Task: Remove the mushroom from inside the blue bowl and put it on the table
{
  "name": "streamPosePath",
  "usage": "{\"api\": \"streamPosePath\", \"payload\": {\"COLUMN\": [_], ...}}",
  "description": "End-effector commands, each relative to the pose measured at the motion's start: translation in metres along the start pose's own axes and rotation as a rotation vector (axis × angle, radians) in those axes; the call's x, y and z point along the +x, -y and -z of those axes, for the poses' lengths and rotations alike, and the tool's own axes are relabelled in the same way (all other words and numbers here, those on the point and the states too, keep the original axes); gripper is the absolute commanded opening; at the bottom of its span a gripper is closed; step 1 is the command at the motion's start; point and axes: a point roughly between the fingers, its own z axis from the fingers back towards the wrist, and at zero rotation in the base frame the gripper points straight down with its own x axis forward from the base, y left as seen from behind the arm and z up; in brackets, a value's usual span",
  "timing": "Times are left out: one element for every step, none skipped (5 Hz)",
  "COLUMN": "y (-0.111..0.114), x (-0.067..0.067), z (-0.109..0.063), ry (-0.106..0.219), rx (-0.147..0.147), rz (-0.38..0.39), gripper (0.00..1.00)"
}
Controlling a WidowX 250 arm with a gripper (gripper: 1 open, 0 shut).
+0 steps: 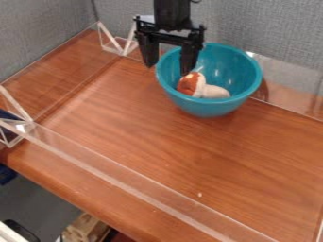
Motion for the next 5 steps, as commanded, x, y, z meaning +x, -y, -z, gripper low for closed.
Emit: {"api": "streamPosePath", "payload": {"y": [0.005,0.004,0.003,0.003,0.005], "x": [0.015,0.022,0.030,0.036,0.037], "z": [-0.011,-0.004,0.003,0.012,0.019], "ry": [0.061,0.056,0.055,0.048,0.040], "rx": [0.009,0.009,0.007,0.009,0.006], "rz": [0.019,0.018,0.015,0.016,0.019], "gripper": [1.00,1.00,1.00,1.00,1.00]}}
